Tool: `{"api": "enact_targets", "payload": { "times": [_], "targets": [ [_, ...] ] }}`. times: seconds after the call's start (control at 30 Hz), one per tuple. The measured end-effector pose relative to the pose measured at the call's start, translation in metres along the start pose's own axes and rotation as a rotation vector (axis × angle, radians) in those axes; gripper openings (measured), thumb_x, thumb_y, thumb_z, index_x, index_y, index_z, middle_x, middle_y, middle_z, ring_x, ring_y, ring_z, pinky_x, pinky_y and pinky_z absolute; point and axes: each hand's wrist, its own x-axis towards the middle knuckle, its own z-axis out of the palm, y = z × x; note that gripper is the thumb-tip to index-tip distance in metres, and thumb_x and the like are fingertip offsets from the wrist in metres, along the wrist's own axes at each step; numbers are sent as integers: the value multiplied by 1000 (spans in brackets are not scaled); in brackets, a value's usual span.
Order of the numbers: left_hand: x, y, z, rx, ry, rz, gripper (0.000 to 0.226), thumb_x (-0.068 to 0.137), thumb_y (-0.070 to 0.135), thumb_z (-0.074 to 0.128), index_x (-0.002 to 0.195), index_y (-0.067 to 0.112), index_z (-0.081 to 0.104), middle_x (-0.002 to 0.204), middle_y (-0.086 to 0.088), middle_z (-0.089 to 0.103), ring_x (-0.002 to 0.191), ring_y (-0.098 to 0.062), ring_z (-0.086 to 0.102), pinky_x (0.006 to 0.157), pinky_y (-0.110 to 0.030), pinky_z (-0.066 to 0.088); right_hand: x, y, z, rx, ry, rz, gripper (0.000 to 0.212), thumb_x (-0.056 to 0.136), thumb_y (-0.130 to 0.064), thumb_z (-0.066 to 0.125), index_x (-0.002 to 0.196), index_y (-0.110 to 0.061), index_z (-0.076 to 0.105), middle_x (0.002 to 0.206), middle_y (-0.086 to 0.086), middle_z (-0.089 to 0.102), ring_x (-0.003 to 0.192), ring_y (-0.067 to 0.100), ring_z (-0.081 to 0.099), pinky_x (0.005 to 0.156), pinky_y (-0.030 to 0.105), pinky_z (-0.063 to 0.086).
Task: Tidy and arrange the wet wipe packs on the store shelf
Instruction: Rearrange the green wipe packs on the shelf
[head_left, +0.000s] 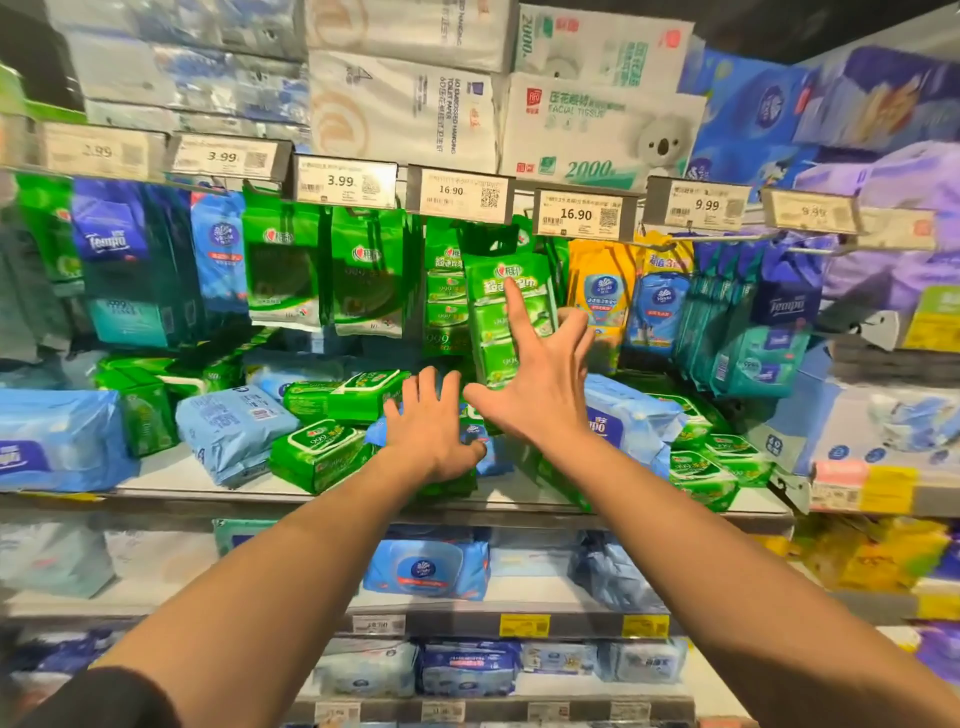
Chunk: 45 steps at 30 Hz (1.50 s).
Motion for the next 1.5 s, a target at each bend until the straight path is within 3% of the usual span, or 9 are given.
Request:
{"api": "enact_targets", "payload": {
  "times": [0.43,0.7,0.97,1.1,1.17,1.23,1.3,1.4,1.5],
  "targets": [
    [3,-63,-8,38,38,-73,87,67,62,65,130,21,22,145,-10,23,132,-34,23,101,-55,32,22,-51,39,87,113,-17,117,53,-54,73,153,-42,14,121,13,24,108,31,28,81,42,40],
    [10,-64,-1,23,41,-45,91,66,62,64,135,23,20,146,-8,21,133,-33,22,100,-54,30,30,-46,57,-1,50,58,116,54,-54,74,152,-42,14,121,11,21,108,34,27,83,50,47],
    [14,-68,0,-7,46,-53,96,68,62,63,144,22,22,149,-9,21,135,-33,21,103,-54,30,56,-39,79,-82,-21,115,90,58,-52,76,135,-25,38,131,18,23,116,37,26,89,52,45],
    [16,-73,-1,-18,61,-56,94,68,61,64,143,21,23,147,-9,22,132,-32,23,102,-53,31,70,-36,96,-91,-77,150,71,61,-50,77,117,-16,50,125,23,34,118,42,30,90,52,46],
    [17,-78,-1,-21,69,-59,93,68,60,64,143,21,23,146,-9,23,132,-32,23,101,-53,31,77,-35,105,-77,-101,177,72,63,-50,77,121,-15,53,122,26,44,116,44,37,90,52,46],
    [20,-82,0,-37,83,-61,92,67,60,64,142,22,24,145,-8,24,131,-31,23,101,-53,31,85,-33,116,-78,-121,180,98,67,-47,77,149,-21,30,119,29,53,112,46,48,89,51,47],
    [24,-84,0,-49,98,-56,92,66,60,63,141,22,25,144,-8,25,130,-31,24,101,-53,32,91,-29,124,-95,-134,164,121,70,-44,77,154,-32,-9,120,30,57,107,47,56,87,49,49],
    [30,-85,3,-50,90,-45,92,67,62,61,141,21,25,145,-8,25,130,-31,24,101,-54,31,94,-24,140,-101,-138,144,115,72,-45,79,157,-23,5,130,35,51,104,46,59,83,47,50],
    [35,-85,10,-44,74,-50,93,66,63,59,142,21,25,146,-9,25,131,-32,24,103,-55,31,89,-21,154,-115,-90,99,122,70,-43,83,157,-28,-2,139,42,36,106,51,58,81,49,51]
  ]
}}
